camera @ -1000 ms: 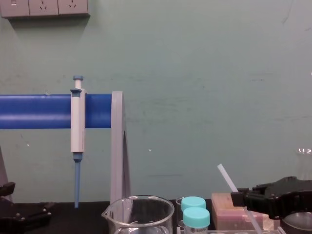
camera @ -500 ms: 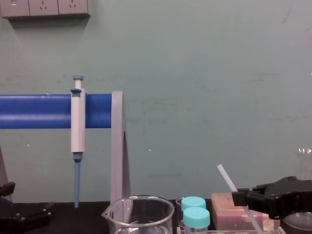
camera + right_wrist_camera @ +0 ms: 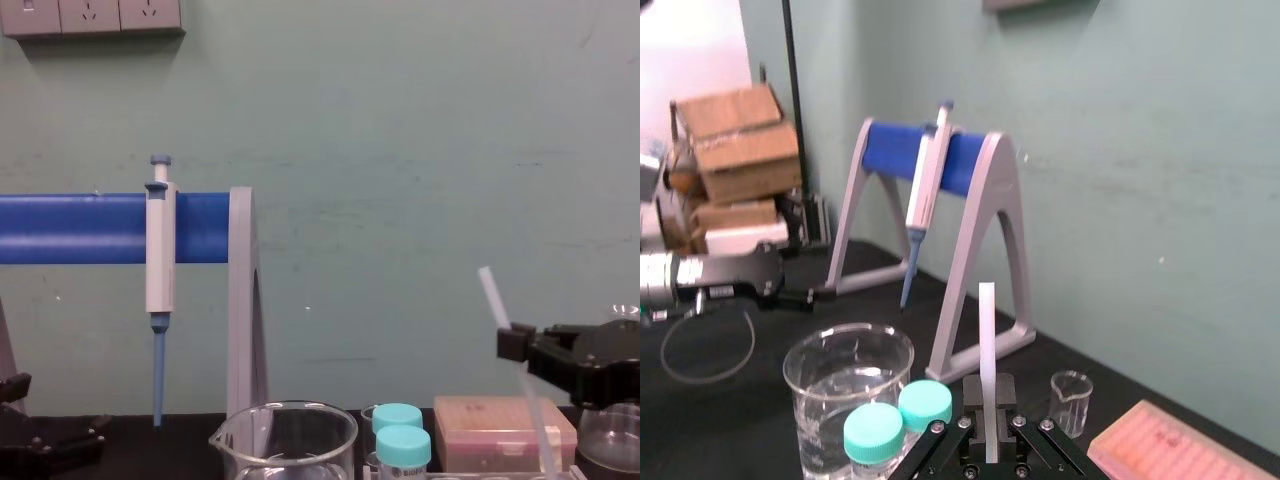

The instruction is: Pick up the stirring rod with one hand, then place it down.

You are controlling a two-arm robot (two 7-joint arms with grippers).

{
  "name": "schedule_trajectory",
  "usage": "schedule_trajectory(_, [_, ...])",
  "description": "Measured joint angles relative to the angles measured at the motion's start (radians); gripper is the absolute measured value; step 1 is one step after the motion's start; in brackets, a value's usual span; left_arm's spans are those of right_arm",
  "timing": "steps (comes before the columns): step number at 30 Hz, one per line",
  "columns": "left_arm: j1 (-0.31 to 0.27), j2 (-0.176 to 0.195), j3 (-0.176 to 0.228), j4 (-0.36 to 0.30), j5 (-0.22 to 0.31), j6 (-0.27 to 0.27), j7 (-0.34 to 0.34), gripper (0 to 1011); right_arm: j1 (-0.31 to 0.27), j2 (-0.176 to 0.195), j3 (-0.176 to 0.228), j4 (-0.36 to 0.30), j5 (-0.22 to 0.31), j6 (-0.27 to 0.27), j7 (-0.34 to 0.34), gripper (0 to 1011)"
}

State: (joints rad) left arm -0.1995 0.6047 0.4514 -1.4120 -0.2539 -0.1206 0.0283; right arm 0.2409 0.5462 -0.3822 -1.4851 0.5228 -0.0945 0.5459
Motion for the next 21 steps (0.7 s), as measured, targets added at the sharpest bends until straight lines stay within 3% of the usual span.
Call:
schedule_trajectory(10, [0.0, 0.0, 0.0, 0.0, 0.0, 0.0, 0.0, 1000, -0.073, -0.026, 0.077, -0.025, 0.049, -0.114, 0.022, 61])
schedule_trajectory(21, [0.0, 0.0, 0.0, 0.0, 0.0, 0.0, 0.0, 1000, -0.056, -0.031, 0.145, -0.107, 0.078, -0.143, 0.031, 60])
